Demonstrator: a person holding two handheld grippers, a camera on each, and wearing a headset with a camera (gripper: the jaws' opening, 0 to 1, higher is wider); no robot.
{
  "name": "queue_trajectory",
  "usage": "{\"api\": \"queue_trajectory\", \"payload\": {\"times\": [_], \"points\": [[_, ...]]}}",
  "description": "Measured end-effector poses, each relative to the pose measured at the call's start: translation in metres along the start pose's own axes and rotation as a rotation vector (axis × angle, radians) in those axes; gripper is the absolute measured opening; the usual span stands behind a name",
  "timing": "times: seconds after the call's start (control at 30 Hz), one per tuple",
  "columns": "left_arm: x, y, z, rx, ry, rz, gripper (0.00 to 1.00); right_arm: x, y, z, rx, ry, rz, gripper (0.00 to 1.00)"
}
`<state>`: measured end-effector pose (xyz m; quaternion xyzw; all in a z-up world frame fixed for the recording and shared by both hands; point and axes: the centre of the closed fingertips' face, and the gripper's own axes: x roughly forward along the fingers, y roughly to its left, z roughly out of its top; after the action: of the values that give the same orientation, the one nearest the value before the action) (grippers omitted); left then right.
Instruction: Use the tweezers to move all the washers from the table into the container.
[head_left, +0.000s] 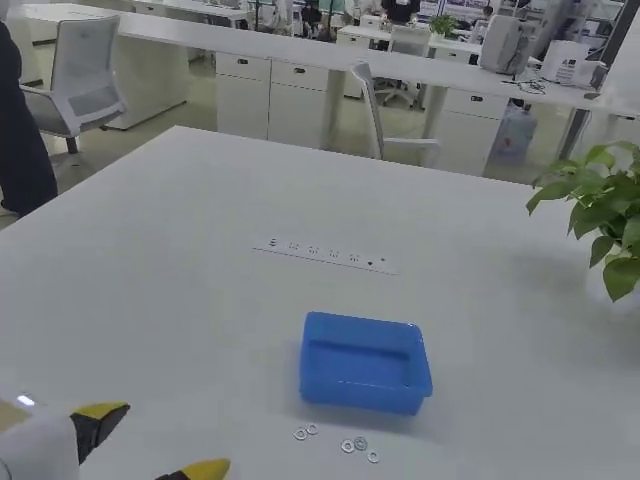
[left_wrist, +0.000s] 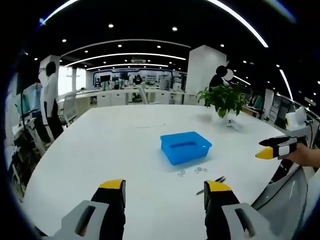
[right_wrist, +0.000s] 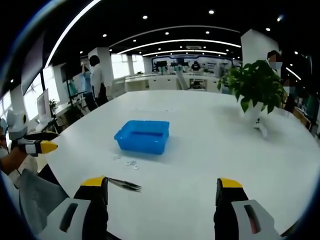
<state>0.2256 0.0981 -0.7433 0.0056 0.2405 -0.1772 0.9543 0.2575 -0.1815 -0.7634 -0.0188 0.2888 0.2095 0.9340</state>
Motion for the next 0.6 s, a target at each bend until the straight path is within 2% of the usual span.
{"api": "queue_trajectory", "payload": {"times": [0.07,0.17,0.23,0.27,0.3,0.33,0.4,0.47,0.53,0.6], "points": [[0.007,-0.009,-0.001,0.041,0.023,-0.059,0.59,0.000,-0.001,-0.002,0.005,0.003,-0.001,0.87],[0.018,-0.023,-0.004,0.091,0.068,-0.138,0.46,0.000,-0.001,-0.005,0.010,0.014,0.001,0.86],[0.025,-0.034,-0.009,0.132,0.118,-0.215,0.37,-0.001,-0.002,-0.006,0.009,0.018,-0.001,0.85],[0.029,-0.040,-0.012,0.135,0.138,-0.251,0.33,-0.001,-0.002,-0.007,0.010,0.020,-0.001,0.85],[0.033,-0.043,-0.011,0.124,0.135,-0.269,0.30,-0.001,-0.003,-0.007,0.012,0.021,-0.002,0.85],[0.036,-0.050,-0.013,0.125,0.149,-0.319,0.25,-0.001,-0.003,-0.007,0.014,0.022,-0.002,0.85],[0.042,-0.055,-0.014,0.130,0.161,-0.347,0.20,-0.001,-0.004,-0.009,0.018,0.026,-0.002,0.85],[0.049,-0.058,-0.019,0.170,0.181,-0.370,0.18,0.000,-0.005,-0.011,0.021,0.031,-0.003,0.85],[0.058,-0.062,-0.025,0.242,0.201,-0.397,0.15,0.000,-0.005,-0.011,0.025,0.033,-0.003,0.85],[0.065,-0.063,-0.030,0.249,0.226,-0.399,0.13,0.000,-0.005,-0.012,0.025,0.036,-0.003,0.85]]}}
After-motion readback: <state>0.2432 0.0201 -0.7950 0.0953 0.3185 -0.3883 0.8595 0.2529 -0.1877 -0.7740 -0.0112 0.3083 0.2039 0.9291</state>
